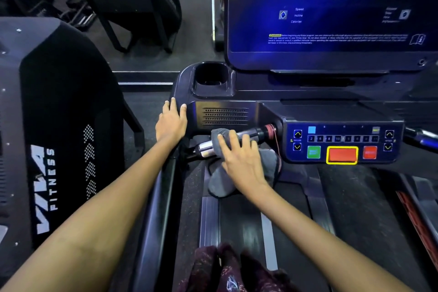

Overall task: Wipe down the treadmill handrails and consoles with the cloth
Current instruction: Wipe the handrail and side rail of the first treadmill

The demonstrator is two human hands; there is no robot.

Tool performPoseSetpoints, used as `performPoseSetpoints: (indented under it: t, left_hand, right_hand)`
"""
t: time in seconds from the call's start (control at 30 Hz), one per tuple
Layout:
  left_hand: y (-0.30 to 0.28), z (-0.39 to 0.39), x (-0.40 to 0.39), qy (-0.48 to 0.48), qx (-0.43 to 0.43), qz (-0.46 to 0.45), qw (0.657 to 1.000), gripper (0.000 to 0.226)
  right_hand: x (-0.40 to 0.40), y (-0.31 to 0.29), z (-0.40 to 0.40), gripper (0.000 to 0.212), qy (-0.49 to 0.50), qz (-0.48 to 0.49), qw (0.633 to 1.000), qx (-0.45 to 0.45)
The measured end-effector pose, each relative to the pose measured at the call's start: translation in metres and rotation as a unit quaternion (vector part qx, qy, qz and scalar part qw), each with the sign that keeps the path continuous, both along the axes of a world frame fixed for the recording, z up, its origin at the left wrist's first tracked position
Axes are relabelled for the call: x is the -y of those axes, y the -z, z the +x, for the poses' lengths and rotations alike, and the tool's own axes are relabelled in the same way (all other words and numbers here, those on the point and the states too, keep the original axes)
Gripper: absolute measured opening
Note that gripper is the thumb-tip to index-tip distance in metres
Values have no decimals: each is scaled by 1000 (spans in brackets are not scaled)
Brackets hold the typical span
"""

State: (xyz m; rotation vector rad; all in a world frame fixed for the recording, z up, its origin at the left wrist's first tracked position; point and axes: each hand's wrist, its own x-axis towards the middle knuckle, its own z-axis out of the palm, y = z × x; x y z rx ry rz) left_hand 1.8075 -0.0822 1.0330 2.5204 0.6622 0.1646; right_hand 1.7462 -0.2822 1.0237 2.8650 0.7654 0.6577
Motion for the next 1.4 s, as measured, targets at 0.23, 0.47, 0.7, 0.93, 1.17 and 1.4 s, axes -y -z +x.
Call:
performPoseSetpoints:
  t: [0.23,0.47,0.7,0.93,1.17,1.4]
  left_hand:
    - [2,2,0,-2,5,7,1000,58]
    - [0,3,1,-11,3,2,1000,57]
    - [0,2,0,-7,-2,13,1000,55]
    - [-2,2,0,-11,3,-7,1000,55]
    - [-1,2,-1,-12,0,-9,1000,55]
    - [1,1,-1,-9,9,-14,1000,54]
  right_hand:
    - [42,-69,35,44,-57,42,987,-144]
    - [20,-156,83,35,-260,-39,965,-8]
    - [-30,-167,119,24,-386,-220,876,187]
    - [-11,-94,149,34,-411,-512,747,108]
    - [-4,-85,155,15,-386,-551,739,35]
    - [-5,-100,162,29,-307,-582,751,-59]
